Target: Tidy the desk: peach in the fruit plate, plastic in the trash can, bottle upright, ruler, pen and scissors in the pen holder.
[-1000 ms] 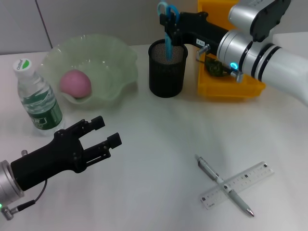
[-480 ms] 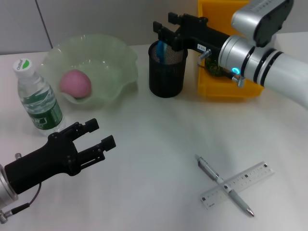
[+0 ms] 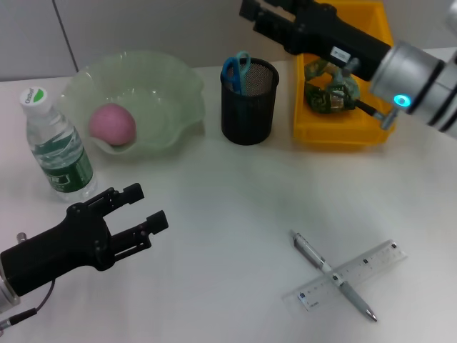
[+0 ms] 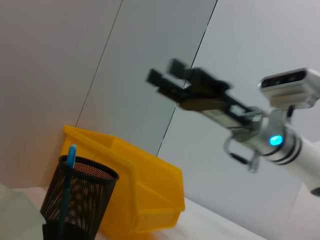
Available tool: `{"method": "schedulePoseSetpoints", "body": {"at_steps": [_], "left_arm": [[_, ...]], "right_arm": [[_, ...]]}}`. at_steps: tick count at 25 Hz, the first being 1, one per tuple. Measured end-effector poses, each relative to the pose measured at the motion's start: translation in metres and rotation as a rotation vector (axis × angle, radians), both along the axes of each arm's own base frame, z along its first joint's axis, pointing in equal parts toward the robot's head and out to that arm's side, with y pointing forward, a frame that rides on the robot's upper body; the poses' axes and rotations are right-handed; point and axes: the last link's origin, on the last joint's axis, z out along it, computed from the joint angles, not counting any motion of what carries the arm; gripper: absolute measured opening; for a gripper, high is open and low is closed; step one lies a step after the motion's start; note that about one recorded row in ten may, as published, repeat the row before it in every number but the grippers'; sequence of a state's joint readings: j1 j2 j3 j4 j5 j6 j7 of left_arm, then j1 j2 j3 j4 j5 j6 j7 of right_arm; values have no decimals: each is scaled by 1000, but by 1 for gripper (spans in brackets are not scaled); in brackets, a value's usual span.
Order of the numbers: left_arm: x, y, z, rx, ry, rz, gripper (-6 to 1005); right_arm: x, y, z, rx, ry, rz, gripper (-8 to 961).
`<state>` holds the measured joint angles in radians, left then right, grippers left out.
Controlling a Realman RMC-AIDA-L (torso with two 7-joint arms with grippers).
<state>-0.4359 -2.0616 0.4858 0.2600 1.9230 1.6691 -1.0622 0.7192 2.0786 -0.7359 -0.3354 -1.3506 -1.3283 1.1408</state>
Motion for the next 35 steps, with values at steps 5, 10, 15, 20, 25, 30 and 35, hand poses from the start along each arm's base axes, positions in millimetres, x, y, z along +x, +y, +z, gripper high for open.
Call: {"method": "schedulePoseSetpoints", "body": {"at_steps": [5, 10, 15, 20, 25, 30, 35], "left_arm": [[-2, -2, 1, 0, 8, 0, 802], [-1, -7, -4, -60, 54, -55, 802], [2, -11, -8, -119, 92, -107, 802], [2, -16, -10, -152, 109, -134, 802], [0, -18, -10, -164, 150, -160, 802], [-2, -18, -9, -167, 191, -192, 802], [-4, -18, -12, -178, 216, -191, 802]], "right_arm": [[-10, -28, 17, -193, -122, 164, 667], [-20, -54, 35, -420, -345, 306, 668], [-22, -69, 43, -591, -594, 392, 667], [-22, -76, 50, -710, -770, 446, 665], [-26, -79, 45, -789, -937, 486, 664], [-27, -83, 26, -839, -1092, 557, 662], [-29, -86, 9, -842, -1196, 624, 661]]}}
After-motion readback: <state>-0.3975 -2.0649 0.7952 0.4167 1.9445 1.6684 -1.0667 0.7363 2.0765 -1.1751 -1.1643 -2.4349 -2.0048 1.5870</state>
